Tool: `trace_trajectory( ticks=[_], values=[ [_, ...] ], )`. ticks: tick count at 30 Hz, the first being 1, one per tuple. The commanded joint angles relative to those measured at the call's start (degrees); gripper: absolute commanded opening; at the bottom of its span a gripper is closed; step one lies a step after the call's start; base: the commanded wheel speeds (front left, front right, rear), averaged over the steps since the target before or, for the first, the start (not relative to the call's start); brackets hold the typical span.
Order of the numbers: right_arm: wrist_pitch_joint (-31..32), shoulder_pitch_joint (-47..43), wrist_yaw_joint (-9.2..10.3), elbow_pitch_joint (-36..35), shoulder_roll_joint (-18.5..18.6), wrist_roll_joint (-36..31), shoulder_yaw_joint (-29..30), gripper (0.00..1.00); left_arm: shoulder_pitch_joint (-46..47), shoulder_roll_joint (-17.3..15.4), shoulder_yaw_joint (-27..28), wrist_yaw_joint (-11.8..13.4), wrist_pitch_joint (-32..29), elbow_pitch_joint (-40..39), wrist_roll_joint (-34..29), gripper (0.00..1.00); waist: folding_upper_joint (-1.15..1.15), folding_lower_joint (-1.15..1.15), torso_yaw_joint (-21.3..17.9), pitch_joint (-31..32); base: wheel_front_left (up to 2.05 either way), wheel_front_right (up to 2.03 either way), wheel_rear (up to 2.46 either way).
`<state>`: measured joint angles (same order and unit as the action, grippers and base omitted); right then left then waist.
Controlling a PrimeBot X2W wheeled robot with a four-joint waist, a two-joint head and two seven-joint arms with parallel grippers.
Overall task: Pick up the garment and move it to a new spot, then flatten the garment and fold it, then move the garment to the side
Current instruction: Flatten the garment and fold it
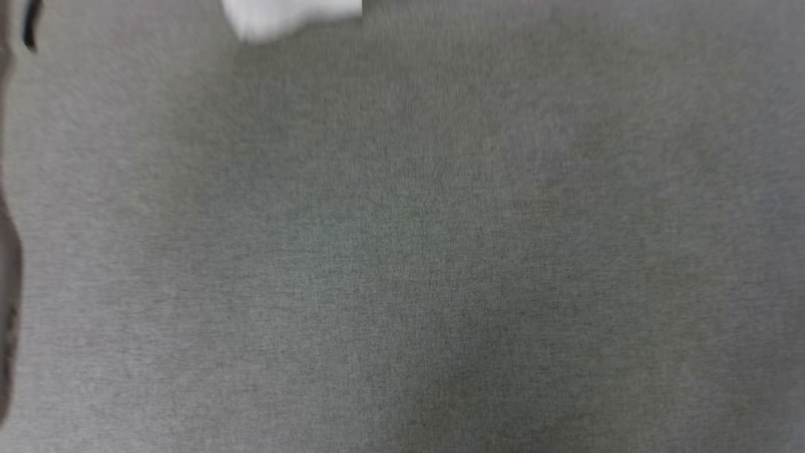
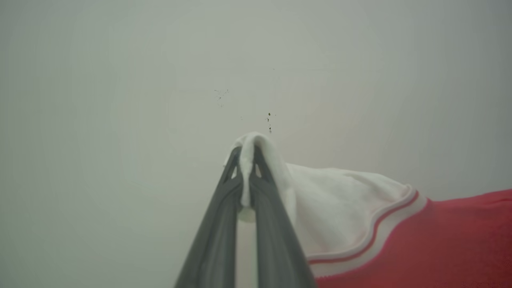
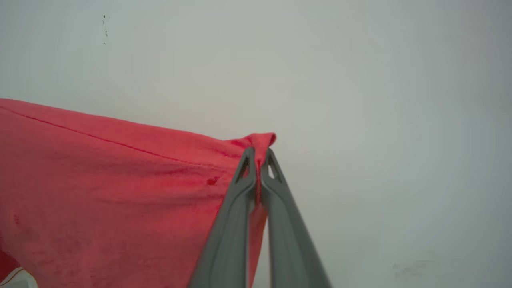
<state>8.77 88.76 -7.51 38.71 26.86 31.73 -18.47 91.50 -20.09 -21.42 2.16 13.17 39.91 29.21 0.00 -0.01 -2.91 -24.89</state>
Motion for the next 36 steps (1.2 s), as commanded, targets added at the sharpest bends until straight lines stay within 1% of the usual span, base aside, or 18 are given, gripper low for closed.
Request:
trace_trajectory(
  ticks=[1,4,9,15,19,23,28,30,36],
  values=[
    [-0.73,2.59,0.04,-0.21,0.36,-0.33,0.31,0.00,2.75,-0.09,0.09,-0.06,0.28,0.76,-0.46,0.00,0.00,0.01,-0.22,-4.34,0.00,0.00,0.00],
    [-2.31,6.80,0.04,-0.13,0.65,-0.61,0.36,0.00,7.67,-0.19,-0.63,-0.25,0.31,2.23,-1.82,0.00,0.00,0.01,-0.20,-7.95,0.00,0.00,0.00],
    [-3.88,10.49,0.04,1.36,0.00,-0.12,-0.97,0.00,10.90,0.20,-0.98,-0.43,0.46,5.20,-2.08,0.00,0.00,0.01,-0.24,-12.50,0.00,0.00,0.00],
    [-4.96,10.25,0.04,4.82,-1.01,1.75,-3.85,0.00,9.25,0.80,-0.59,-1.47,1.03,8.86,-0.78,0.00,0.00,0.01,-0.33,-15.91,0.00,0.00,0.00],
    [-5.70,7.80,0.04,7.81,-1.59,3.77,-6.05,0.00,6.74,1.56,-0.18,-2.61,1.36,11.47,0.52,0.00,0.00,0.01,-0.10,-16.03,0.00,0.00,0.00],
    [-7.07,2.41,0.04,10.52,-2.08,5.84,-9.15,0.00,1.35,2.20,-0.05,-4.28,1.70,13.93,1.75,0.00,0.00,0.01,0.37,-12.66,0.00,0.00,0.00],
    [-9.19,-7.58,0.04,11.91,-1.35,9.47,-13.16,0.00,-9.43,2.87,1.57,-6.46,2.09,15.04,4.33,0.00,0.00,0.01,0.95,-5.32,0.00,0.00,0.00],
    [-9.71,-11.89,0.05,11.54,-0.57,10.93,-14.58,0.00,-13.80,2.90,2.51,-7.16,2.11,13.72,5.18,0.00,0.00,0.01,1.21,-2.53,0.00,0.00,0.00],
    [-11.39,-24.96,0.06,9.82,1.45,14.68,-17.82,0.00,-30.61,2.94,5.09,-8.05,2.14,7.26,6.74,0.00,0.00,0.01,1.74,5.54,0.00,0.00,0.00]
  ],
)
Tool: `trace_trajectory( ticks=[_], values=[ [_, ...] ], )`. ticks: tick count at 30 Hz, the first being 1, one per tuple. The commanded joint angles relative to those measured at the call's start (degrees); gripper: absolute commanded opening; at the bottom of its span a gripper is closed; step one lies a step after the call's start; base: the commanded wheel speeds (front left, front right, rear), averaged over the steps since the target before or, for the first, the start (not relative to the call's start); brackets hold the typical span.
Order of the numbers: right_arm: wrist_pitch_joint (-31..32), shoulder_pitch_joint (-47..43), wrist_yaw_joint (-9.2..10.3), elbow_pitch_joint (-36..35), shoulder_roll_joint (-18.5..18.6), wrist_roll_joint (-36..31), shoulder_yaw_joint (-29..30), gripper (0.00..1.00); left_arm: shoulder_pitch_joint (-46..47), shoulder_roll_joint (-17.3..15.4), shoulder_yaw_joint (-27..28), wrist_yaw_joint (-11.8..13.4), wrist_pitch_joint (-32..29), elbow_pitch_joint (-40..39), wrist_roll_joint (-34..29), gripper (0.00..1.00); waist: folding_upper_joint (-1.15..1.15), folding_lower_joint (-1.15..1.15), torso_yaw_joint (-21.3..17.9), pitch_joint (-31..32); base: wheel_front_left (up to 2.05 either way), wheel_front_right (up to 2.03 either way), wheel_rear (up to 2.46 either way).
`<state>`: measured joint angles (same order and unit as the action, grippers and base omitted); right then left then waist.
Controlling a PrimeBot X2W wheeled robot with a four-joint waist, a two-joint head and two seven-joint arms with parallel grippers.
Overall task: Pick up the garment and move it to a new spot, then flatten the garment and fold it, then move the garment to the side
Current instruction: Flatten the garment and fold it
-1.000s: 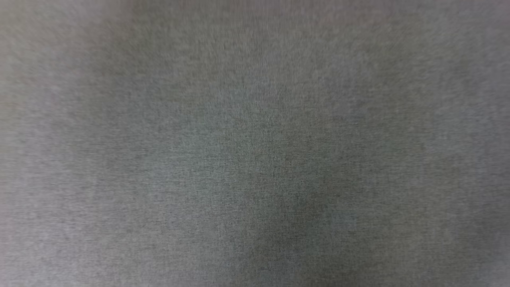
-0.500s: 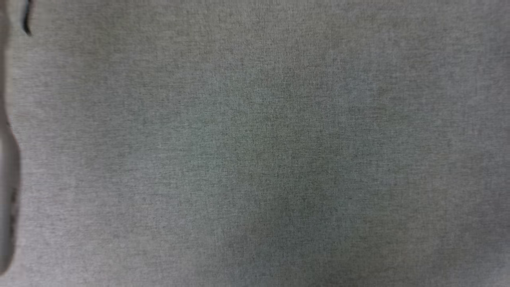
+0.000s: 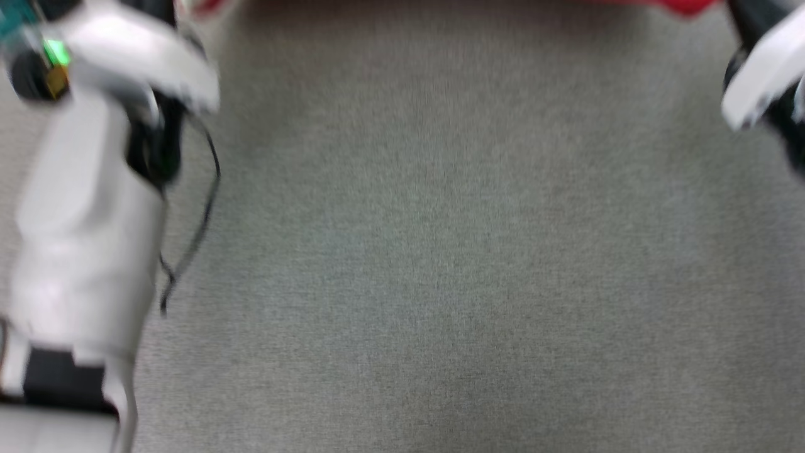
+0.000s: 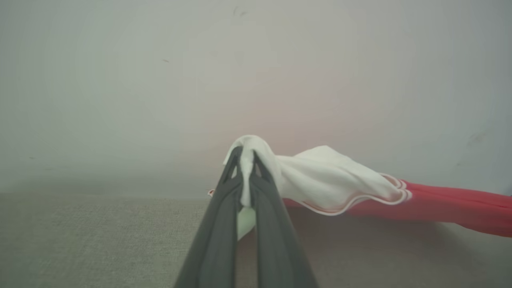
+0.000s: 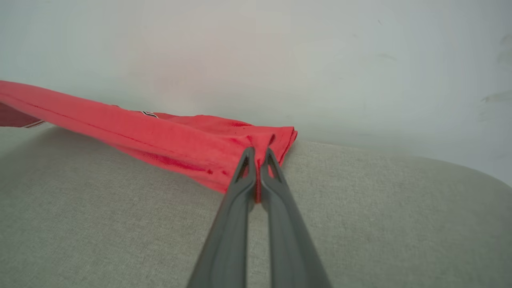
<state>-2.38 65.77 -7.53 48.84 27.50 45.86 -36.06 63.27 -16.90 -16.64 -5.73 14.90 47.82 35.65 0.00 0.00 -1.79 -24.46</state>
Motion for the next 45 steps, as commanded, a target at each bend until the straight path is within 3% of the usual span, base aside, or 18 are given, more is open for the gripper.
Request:
trace_trajectory(
  ticks=[1,11,18,29,34,39,45],
  values=[
    [-0.60,-3.87,0.08,-0.80,1.23,0.95,-0.61,0.00,-4.85,-0.31,0.69,-0.15,0.41,-2.15,0.42,0.00,0.00,0.00,0.69,6.14,0.00,0.00,0.00],
    [-3.76,-22.57,0.09,-6.56,4.21,3.62,-1.05,0.00,-30.20,-1.70,1.18,2.30,-0.30,-15.40,1.44,0.00,0.00,0.00,1.72,14.34,0.00,0.00,0.00],
    [-4.63,-36.36,0.09,-12.53,4.54,2.46,1.81,0.00,-48.57,-3.67,1.58,8.37,-4.44,-29.86,2.94,0.00,0.00,0.00,1.97,18.32,0.00,0.00,0.00],
    [0.02,-57.47,0.09,-25.06,1.66,-2.77,14.51,0.00,-68.86,-6.16,1.96,16.83,-11.57,-49.02,4.68,0.00,0.00,0.00,2.10,19.45,0.00,0.00,0.00],
    [4.99,-61.33,0.09,-32.83,-0.78,-7.21,22.44,0.00,-67.87,-7.26,2.02,17.87,-13.53,-54.22,4.25,0.00,0.00,0.00,1.98,17.65,0.00,0.00,0.00],
    [10.79,-57.53,0.08,-38.14,-3.39,-11.47,27.65,0.00,-59.97,-6.97,0.11,16.03,-15.48,-52.88,3.21,0.00,0.00,0.00,1.69,13.78,0.00,0.00,0.00],
    [15.64,-50.10,0.08,-38.18,-4.50,-14.57,27.31,0.00,-48.53,-6.00,-0.92,12.32,-16.02,-44.53,3.54,0.00,0.00,0.00,0.87,8.00,0.00,0.00,0.00]
  ],
)
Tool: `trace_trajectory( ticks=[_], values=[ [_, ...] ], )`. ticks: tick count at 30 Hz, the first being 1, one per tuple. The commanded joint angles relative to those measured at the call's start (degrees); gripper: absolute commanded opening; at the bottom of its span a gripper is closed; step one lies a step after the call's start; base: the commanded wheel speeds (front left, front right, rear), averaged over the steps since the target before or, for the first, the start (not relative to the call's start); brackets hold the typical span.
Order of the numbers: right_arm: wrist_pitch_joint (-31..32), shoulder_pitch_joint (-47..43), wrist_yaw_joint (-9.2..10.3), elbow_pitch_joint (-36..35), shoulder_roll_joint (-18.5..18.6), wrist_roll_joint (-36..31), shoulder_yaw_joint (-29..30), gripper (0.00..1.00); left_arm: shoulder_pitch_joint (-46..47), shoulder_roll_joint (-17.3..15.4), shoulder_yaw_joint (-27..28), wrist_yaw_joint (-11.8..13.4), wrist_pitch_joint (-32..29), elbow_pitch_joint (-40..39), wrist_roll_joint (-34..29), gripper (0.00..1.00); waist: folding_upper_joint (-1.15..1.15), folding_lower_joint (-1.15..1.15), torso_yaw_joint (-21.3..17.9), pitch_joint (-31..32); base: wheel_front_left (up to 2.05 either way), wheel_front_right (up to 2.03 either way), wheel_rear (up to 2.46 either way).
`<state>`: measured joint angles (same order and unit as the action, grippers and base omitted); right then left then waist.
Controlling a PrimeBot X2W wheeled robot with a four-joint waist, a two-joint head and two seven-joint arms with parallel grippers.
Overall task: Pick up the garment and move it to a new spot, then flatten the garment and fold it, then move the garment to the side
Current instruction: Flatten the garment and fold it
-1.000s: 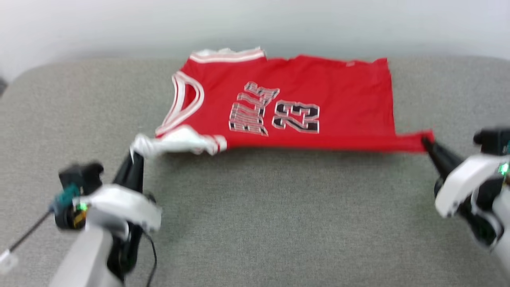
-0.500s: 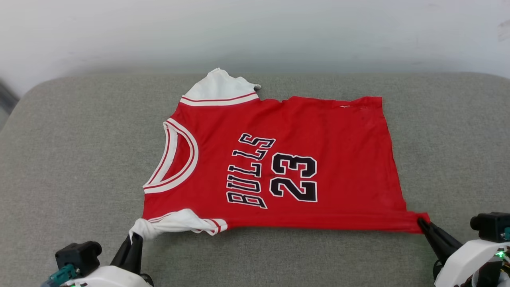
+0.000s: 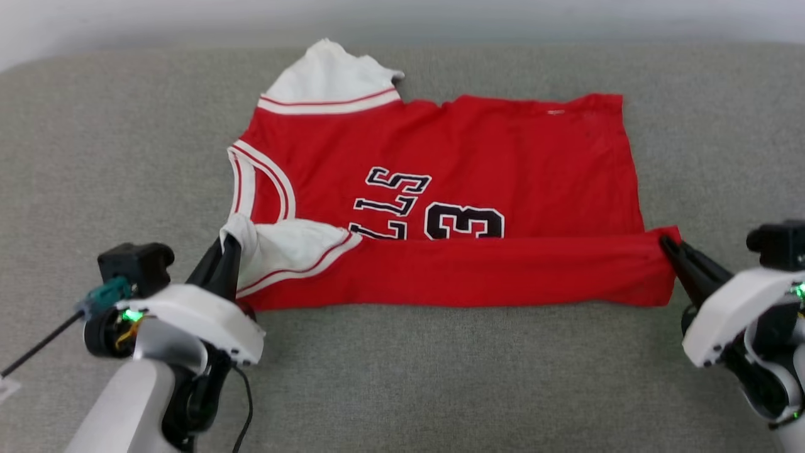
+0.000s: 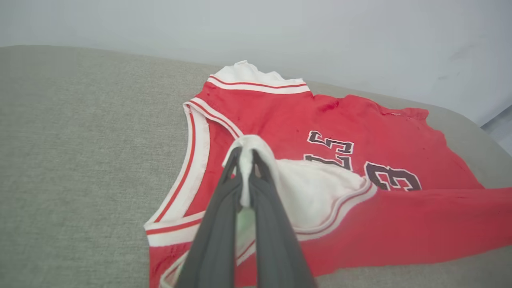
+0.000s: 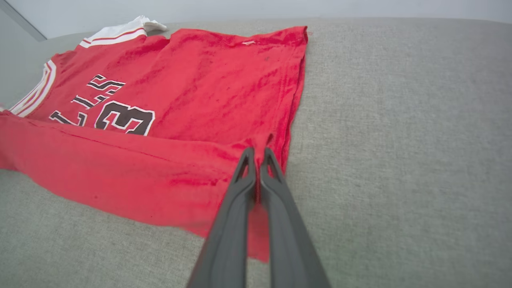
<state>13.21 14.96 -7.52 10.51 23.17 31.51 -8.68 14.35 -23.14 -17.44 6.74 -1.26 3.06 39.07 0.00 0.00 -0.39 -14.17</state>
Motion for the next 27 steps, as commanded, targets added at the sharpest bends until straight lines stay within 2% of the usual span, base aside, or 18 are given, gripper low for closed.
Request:
trace_trajectory(
  ticks=[1,12,13,14,15,16,21,25,27],
  values=[
    [0.50,1.84,0.06,0.56,-0.40,-0.13,-0.53,0.00,2.07,0.42,-0.16,-0.68,0.40,1.62,0.03,0.00,0.00,0.00,-0.65,-3.31,0.00,0.00,0.00],
    [-1.63,10.55,0.05,9.56,0.00,1.10,-8.81,0.00,11.41,3.07,-2.64,-5.34,0.58,17.67,0.49,0.00,0.00,0.00,-1.77,-8.19,0.00,0.00,0.00],
    [-2.08,10.83,0.05,10.36,-0.07,1.38,-9.47,0.16,11.61,3.25,-2.80,-5.73,0.21,18.66,0.71,0.27,0.00,0.00,-1.83,-8.13,0.00,0.00,0.00],
    [-2.62,11.10,0.05,11.13,-0.03,1.61,-10.03,0.42,11.59,3.37,-2.97,-5.89,0.00,19.42,0.96,0.49,0.00,0.00,-1.85,-8.05,0.00,0.00,0.00],
    [-3.22,11.25,0.05,11.80,0.00,2.05,-10.52,0.95,11.68,3.50,-3.01,-6.14,0.02,20.06,1.07,1.00,0.00,0.00,-1.85,-7.86,0.00,0.00,0.00],
    [-4.21,11.49,0.05,12.14,0.09,2.34,-10.97,1.00,11.78,3.68,-2.89,-6.22,0.10,20.57,1.52,1.00,0.00,0.00,-1.81,-7.60,0.00,0.00,0.00],
    [-12.51,11.05,0.05,11.99,0.50,3.46,-10.45,1.00,11.33,3.18,-1.55,-6.74,0.42,21.75,3.14,1.00,0.00,0.00,-1.49,-4.94,0.00,0.00,0.00],
    [-17.92,9.07,0.05,10.48,0.28,3.19,-9.04,1.00,10.61,0.82,-0.57,-7.25,-1.66,20.85,4.41,1.00,0.00,0.00,-1.70,-2.01,0.00,0.00,0.00],
    [-19.18,7.91,0.05,9.61,-0.09,3.24,-8.56,1.00,9.67,-0.98,-0.87,-7.74,-4.56,19.76,4.99,1.00,0.00,0.00,-2.07,-0.28,0.00,0.00,0.00]
  ],
)
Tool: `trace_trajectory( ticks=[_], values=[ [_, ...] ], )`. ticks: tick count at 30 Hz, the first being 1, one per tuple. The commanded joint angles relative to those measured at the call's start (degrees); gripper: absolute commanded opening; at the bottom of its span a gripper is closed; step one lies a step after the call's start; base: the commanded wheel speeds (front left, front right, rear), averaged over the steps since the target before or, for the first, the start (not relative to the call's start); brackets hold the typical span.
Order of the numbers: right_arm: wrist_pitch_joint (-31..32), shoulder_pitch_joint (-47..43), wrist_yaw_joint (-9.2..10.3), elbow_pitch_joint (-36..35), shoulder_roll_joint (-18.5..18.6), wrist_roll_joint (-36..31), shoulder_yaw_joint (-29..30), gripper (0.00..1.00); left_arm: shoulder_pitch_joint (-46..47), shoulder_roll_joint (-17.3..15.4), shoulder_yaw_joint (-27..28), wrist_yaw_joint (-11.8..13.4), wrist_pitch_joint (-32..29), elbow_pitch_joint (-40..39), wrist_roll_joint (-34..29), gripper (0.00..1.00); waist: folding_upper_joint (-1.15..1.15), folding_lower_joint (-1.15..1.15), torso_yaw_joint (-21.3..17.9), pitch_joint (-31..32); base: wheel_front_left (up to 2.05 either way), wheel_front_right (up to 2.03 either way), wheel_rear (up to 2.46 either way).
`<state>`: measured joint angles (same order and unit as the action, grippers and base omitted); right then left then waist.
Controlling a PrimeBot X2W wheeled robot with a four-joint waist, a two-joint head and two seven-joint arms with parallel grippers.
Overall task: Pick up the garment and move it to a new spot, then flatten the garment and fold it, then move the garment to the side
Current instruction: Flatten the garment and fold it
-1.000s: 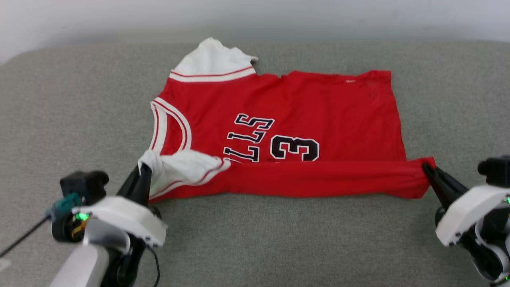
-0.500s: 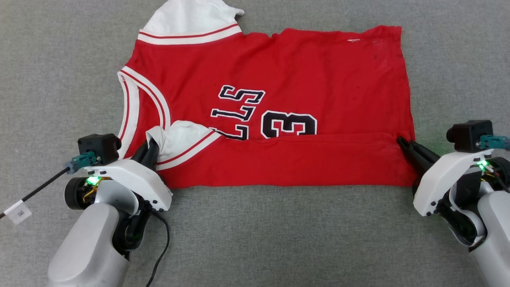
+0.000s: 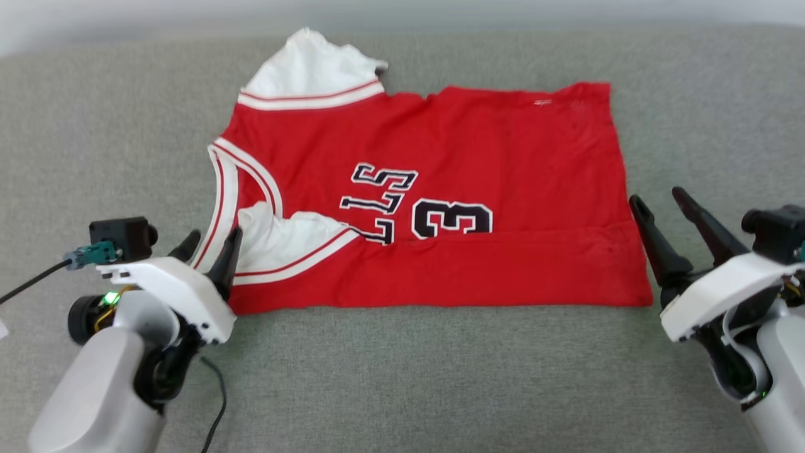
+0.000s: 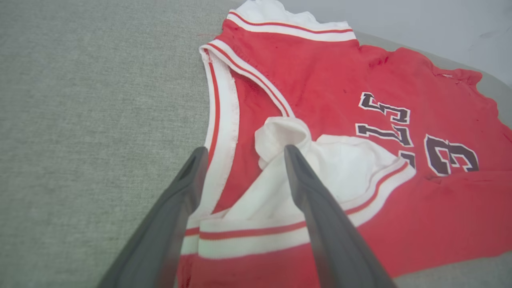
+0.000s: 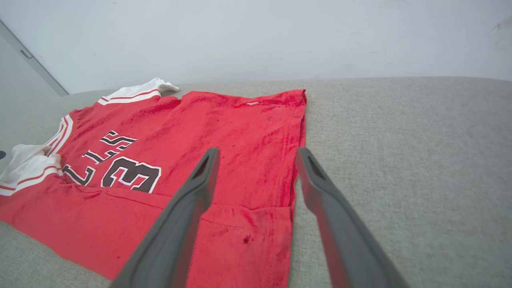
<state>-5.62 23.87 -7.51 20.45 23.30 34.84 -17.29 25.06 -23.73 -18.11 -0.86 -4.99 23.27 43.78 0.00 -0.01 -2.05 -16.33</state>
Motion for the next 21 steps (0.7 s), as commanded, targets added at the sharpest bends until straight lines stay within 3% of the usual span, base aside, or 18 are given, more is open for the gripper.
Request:
trace_trajectory(
  ticks=[1,8,12,21],
  values=[
    [-0.63,-1.58,0.04,-0.95,-0.43,-0.18,0.22,1.00,-1.68,-1.41,-0.34,-0.08,-2.65,-1.30,0.51,1.00,0.00,0.01,-0.66,2.69,0.00,0.00,0.00],
    [0.24,-5.91,0.04,-5.35,-1.78,-1.63,2.28,1.00,-6.72,-8.74,-0.99,1.43,-19.39,-9.30,5.16,1.00,0.00,0.01,-2.59,5.72,0.00,0.00,0.00],
    [1.17,-7.76,0.04,-7.92,-2.93,-2.69,3.70,1.00,-8.90,-11.85,-0.08,4.57,-26.05,-13.59,7.26,1.00,0.00,0.01,-3.83,5.10,0.00,0.00,0.00],
    [2.29,-8.92,0.04,-11.10,-5.11,-3.28,4.60,1.00,-11.82,-14.78,2.40,10.36,-30.88,-15.36,9.16,1.00,0.00,0.01,-7.08,0.63,0.00,0.00,0.00]
  ],
)
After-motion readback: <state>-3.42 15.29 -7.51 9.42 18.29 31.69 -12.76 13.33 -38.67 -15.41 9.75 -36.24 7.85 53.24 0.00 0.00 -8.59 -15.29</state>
